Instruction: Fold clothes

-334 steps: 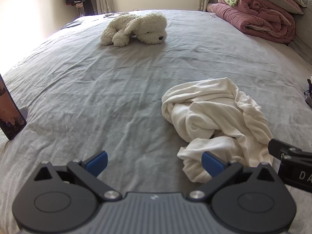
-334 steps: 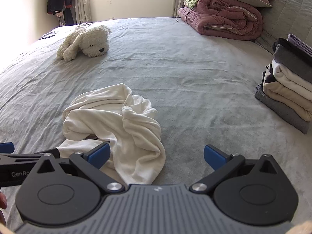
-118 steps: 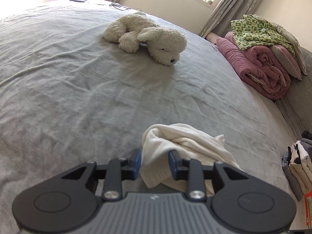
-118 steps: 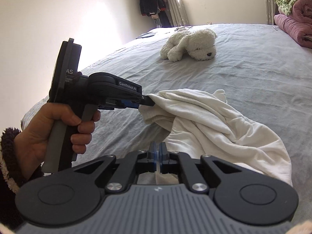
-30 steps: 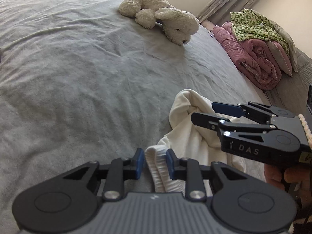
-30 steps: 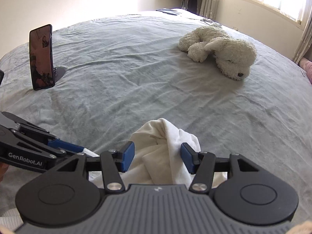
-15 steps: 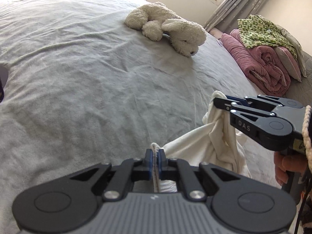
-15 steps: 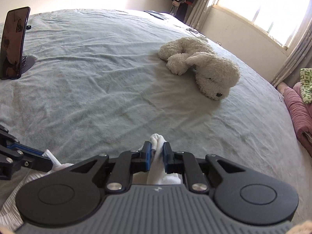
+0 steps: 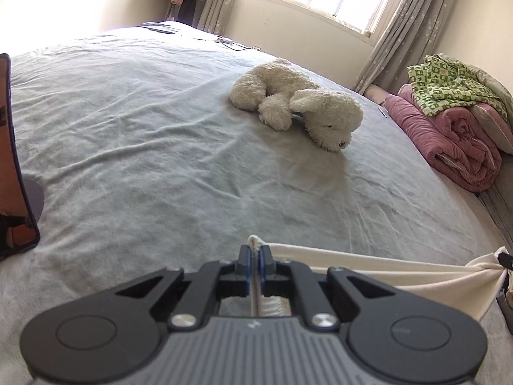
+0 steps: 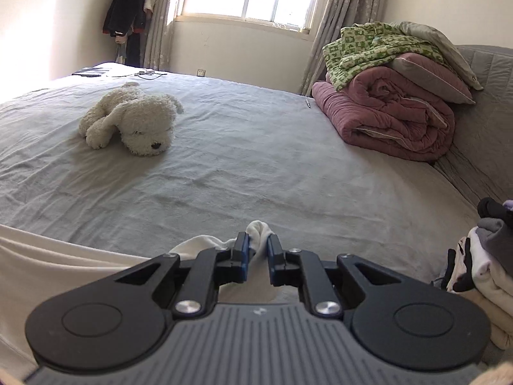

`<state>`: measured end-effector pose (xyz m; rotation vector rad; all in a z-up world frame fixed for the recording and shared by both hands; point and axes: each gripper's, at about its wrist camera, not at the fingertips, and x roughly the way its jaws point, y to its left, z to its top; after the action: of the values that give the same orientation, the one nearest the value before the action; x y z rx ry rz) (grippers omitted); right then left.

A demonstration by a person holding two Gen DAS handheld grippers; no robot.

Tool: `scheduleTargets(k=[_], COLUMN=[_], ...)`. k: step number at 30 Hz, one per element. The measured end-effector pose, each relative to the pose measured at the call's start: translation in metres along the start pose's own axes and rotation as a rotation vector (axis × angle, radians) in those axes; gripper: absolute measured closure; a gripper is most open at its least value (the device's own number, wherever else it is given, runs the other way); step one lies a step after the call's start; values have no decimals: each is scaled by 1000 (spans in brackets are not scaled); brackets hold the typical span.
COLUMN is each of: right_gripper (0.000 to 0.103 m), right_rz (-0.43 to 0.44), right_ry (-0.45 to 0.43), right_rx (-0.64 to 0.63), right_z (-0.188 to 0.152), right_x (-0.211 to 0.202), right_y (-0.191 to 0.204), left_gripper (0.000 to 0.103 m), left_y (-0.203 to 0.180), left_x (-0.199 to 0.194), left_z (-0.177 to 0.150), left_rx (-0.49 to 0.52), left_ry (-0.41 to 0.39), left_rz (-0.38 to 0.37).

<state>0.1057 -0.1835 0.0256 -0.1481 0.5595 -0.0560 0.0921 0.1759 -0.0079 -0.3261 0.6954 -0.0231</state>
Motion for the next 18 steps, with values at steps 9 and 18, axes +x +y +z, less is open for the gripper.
scheduleTargets(k=[9,18], right_gripper=[90,90], right_rz=[5,21], right_ry=[-24,-54], right_rx=[93,113], right_z=[6,25], right_x=[8,44], right_y=[-2,-1], left_gripper=[98,98], left_y=[-38,-45], left_x=[15,55], left_z=[34,87], left_rx=[110,153], left_ry=[-89,-129], left_rz=[79,120])
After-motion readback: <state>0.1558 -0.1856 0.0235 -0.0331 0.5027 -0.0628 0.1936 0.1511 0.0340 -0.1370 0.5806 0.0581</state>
